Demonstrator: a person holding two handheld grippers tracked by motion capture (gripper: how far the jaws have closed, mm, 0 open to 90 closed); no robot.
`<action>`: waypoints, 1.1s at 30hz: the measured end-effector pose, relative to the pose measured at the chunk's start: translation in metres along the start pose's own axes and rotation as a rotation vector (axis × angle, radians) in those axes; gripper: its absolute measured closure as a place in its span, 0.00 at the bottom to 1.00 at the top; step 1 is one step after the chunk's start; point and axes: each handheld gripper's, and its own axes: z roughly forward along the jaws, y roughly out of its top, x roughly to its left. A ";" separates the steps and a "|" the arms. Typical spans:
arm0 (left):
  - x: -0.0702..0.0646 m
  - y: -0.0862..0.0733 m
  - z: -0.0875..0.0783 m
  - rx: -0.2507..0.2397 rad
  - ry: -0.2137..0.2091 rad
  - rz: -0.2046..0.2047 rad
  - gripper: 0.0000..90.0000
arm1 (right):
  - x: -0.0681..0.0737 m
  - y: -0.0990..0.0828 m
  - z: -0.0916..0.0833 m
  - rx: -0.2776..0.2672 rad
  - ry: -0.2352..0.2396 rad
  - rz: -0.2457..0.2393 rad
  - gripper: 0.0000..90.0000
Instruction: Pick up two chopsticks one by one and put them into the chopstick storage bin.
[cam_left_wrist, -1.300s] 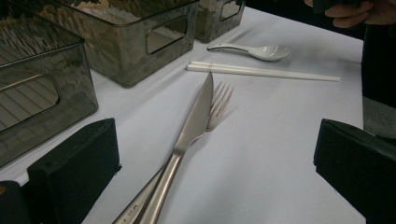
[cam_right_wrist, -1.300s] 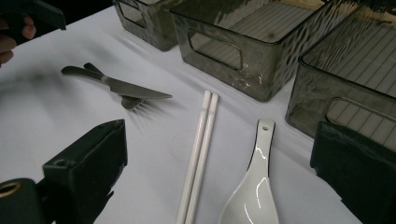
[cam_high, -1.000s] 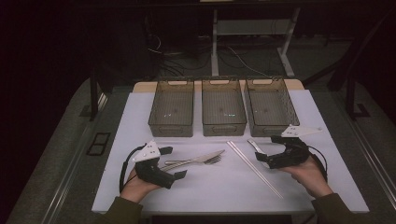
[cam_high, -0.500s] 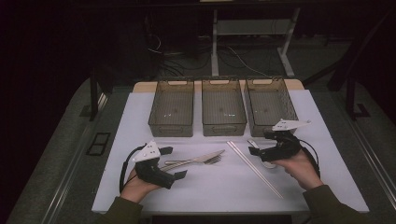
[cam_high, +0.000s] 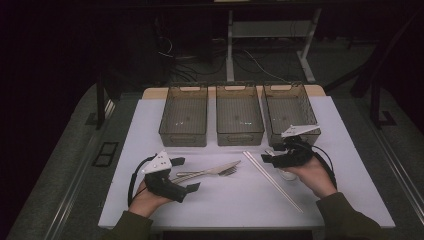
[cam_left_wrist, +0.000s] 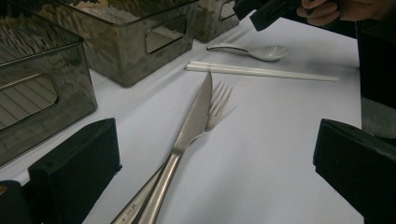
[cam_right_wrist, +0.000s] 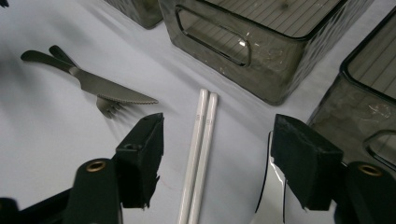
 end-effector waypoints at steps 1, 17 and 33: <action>0.000 0.000 0.000 0.000 0.000 0.000 0.00 | 0.000 0.000 0.000 0.000 0.000 0.000 0.39; 0.000 0.000 0.000 -0.006 0.000 -0.004 0.00 | 0.005 0.011 0.020 0.110 -0.005 -0.009 0.68; 0.001 -0.001 -0.001 -0.007 -0.002 -0.007 0.00 | 0.002 0.015 0.040 0.245 0.012 -0.004 0.84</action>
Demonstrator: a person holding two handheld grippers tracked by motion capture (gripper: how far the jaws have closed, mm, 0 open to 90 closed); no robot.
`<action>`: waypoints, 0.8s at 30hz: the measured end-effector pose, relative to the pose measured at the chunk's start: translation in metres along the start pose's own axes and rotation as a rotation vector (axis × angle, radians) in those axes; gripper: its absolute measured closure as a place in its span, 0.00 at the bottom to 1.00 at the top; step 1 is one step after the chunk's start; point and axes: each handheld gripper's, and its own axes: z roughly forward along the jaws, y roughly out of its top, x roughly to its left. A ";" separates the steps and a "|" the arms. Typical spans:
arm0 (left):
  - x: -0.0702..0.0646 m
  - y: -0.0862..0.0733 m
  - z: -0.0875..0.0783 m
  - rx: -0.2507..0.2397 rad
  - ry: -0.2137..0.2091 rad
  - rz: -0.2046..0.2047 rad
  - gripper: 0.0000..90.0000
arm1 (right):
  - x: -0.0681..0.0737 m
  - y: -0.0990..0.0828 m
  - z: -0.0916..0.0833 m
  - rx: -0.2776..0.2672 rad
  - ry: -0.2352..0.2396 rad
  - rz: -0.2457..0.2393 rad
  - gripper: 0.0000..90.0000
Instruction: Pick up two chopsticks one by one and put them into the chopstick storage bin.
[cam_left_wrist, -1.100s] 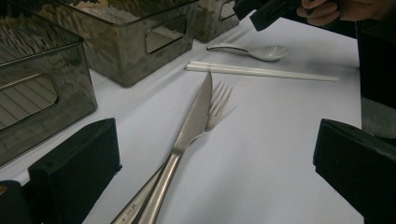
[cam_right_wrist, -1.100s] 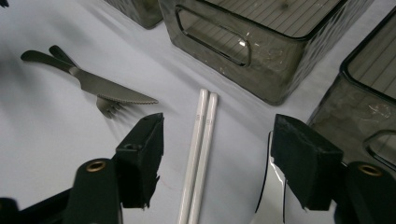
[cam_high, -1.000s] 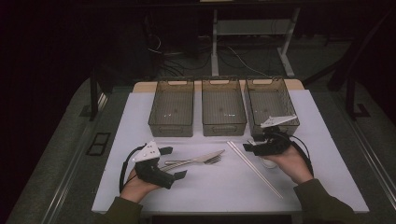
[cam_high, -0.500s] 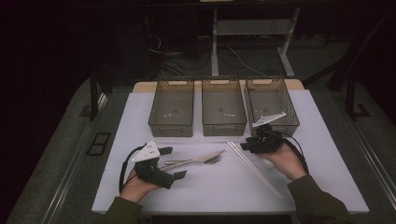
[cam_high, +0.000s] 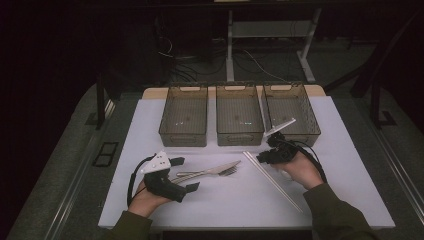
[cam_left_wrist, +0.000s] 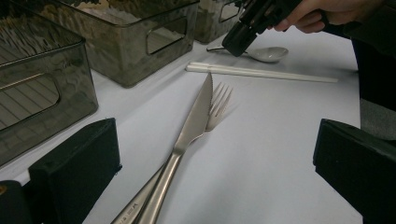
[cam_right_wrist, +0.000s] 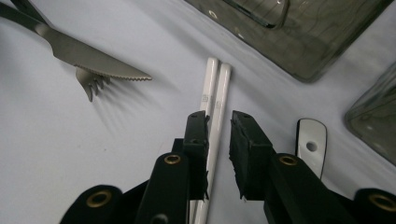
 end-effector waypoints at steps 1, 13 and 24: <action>0.000 0.000 0.000 -0.001 0.001 -0.002 0.00 | 0.000 0.000 0.000 0.013 0.001 0.007 0.84; -0.001 0.000 0.000 0.000 -0.001 0.002 0.00 | 0.003 -0.002 0.008 0.073 0.005 -0.006 0.86; -0.001 0.000 0.002 0.007 -0.008 0.005 0.00 | 0.001 -0.003 0.011 0.110 -0.003 -0.007 0.89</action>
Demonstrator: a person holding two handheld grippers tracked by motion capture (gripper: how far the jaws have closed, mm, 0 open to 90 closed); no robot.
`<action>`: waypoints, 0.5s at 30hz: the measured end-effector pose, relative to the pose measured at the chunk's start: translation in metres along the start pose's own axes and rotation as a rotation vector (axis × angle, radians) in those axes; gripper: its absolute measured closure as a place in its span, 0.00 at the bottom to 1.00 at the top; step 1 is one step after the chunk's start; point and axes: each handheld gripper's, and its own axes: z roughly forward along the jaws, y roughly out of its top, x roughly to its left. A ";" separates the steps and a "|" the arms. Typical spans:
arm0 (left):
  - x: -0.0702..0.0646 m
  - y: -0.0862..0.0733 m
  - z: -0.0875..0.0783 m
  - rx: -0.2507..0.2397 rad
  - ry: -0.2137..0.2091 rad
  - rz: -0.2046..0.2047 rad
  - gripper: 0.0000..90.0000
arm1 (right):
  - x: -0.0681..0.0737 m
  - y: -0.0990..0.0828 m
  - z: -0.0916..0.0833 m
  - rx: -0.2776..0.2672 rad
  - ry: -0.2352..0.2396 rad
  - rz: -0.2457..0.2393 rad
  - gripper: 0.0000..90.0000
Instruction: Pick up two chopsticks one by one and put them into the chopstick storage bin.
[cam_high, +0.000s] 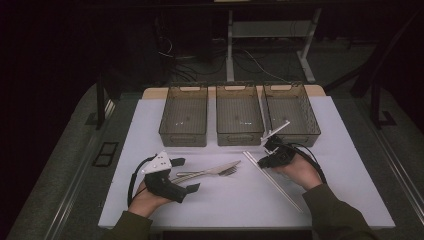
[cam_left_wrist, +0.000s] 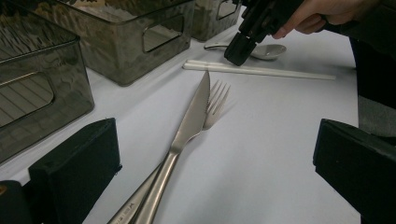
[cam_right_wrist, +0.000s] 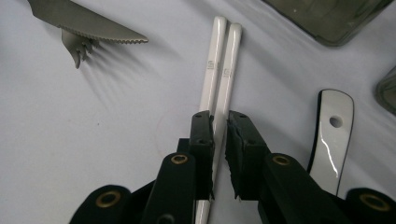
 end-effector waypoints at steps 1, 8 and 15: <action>0.000 0.000 0.000 0.000 0.000 0.000 0.00 | 0.000 0.000 0.001 0.002 -0.001 -0.002 0.89; 0.000 0.000 0.000 0.000 -0.003 0.001 0.00 | 0.000 0.000 0.003 0.030 -0.002 -0.007 0.89; 0.000 0.000 0.000 0.000 -0.002 0.006 0.00 | -0.003 0.000 0.004 0.055 -0.003 0.001 0.90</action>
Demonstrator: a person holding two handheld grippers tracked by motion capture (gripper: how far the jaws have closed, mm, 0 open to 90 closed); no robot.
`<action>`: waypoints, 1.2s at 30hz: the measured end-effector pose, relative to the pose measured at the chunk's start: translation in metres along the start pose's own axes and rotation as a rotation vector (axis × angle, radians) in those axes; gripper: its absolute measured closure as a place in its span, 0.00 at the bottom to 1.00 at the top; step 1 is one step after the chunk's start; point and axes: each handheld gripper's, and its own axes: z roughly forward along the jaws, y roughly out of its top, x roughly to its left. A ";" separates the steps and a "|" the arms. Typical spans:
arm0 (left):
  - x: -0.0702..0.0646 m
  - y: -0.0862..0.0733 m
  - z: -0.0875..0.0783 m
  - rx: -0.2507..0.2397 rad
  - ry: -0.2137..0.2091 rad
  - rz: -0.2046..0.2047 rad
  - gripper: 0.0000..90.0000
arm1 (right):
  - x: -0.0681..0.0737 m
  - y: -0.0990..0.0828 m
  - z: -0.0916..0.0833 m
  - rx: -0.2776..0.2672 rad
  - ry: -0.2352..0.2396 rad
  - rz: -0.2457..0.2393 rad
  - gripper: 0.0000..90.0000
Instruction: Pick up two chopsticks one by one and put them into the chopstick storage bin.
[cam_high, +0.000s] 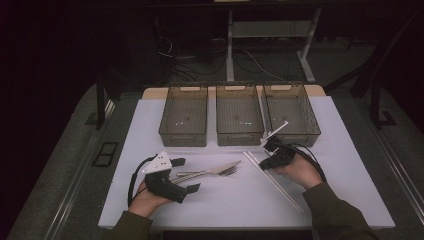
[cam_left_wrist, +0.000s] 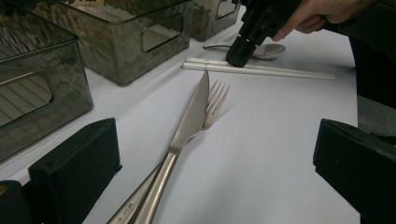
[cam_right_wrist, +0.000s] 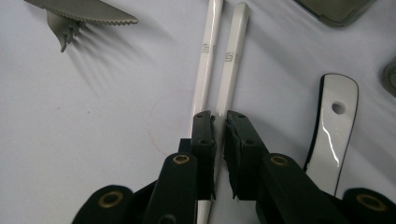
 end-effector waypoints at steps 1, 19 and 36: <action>0.000 0.000 0.000 0.000 -0.001 0.001 0.00 | 0.001 0.001 0.000 0.011 -0.005 -0.004 0.90; 0.000 0.000 0.001 0.000 -0.005 -0.002 0.00 | 0.010 0.016 0.004 0.125 -0.071 -0.012 0.89; -0.001 0.000 0.001 0.004 -0.006 0.000 0.00 | 0.013 0.015 0.004 0.116 -0.099 0.003 0.93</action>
